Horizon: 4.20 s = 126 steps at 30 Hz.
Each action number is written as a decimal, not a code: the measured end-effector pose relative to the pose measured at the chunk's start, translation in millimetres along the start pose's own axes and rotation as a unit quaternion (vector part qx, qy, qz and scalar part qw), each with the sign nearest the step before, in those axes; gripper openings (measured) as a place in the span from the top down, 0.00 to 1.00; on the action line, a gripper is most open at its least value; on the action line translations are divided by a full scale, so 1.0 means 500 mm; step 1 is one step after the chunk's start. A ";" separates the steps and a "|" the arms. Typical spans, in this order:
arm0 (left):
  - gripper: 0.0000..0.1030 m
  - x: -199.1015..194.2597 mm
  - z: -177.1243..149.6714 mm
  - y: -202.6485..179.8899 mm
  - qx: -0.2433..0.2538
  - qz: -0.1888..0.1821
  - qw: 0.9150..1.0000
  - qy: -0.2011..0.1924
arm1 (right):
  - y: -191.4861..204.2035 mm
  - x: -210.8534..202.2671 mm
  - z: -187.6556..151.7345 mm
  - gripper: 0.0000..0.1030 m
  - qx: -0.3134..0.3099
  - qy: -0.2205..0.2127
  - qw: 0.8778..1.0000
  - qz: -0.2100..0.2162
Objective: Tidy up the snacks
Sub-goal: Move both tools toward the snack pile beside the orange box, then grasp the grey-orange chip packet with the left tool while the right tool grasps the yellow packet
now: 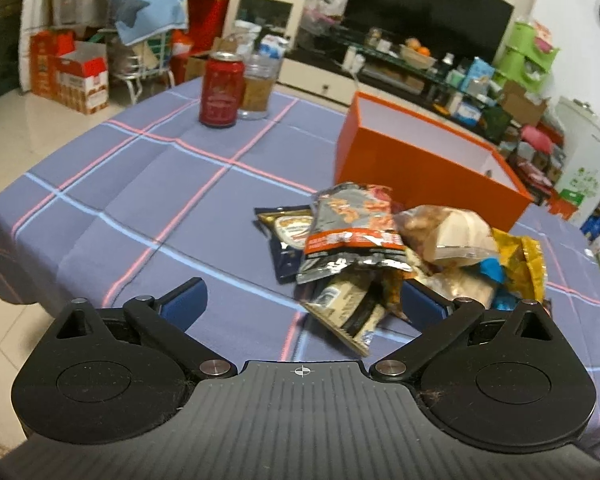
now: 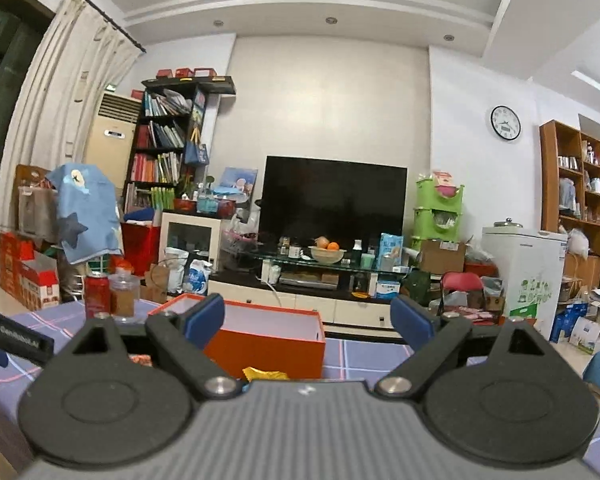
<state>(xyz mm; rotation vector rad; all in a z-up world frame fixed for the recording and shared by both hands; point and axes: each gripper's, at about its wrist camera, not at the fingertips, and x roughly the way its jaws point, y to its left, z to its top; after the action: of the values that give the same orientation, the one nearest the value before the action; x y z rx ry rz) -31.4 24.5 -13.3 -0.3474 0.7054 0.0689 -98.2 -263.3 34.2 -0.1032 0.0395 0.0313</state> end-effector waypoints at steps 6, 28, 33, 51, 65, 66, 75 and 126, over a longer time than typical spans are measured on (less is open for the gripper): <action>0.06 -0.001 0.017 0.022 -0.038 -0.046 0.998 0.035 | -0.012 0.034 0.039 0.11 -0.002 0.042 0.999 0.027; 0.07 0.080 0.152 -0.004 0.000 -0.056 0.998 0.020 | 0.001 0.184 0.022 0.11 -0.051 0.133 0.988 0.063; 0.07 0.163 0.161 -0.016 0.011 -0.011 0.999 0.040 | -0.013 0.296 0.021 0.11 0.041 0.176 0.981 0.076; 0.07 0.210 0.153 -0.038 0.018 -0.026 0.999 0.038 | -0.132 0.446 -0.063 0.11 0.312 0.347 0.884 0.029; 0.07 0.232 0.154 -0.006 -0.007 0.000 0.999 0.054 | -0.102 0.490 -0.106 0.11 0.336 0.437 0.833 0.047; 0.07 0.231 0.155 -0.004 -0.010 0.001 0.999 0.052 | -0.101 0.494 -0.108 0.11 0.337 0.435 0.834 0.049; 0.07 0.251 0.141 -0.001 -0.045 -0.013 0.995 0.083 | -0.099 0.508 -0.125 0.11 0.353 0.437 0.825 0.061; 0.07 0.295 0.113 -0.050 -0.006 0.000 0.994 0.109 | -0.075 0.517 -0.154 0.24 0.354 0.462 0.807 0.100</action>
<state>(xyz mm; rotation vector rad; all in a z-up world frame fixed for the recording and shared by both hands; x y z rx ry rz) 120.6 12.0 -61.3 -0.3701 0.9212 0.0345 158.0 -300.8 -49.0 0.6550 1.0411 0.1750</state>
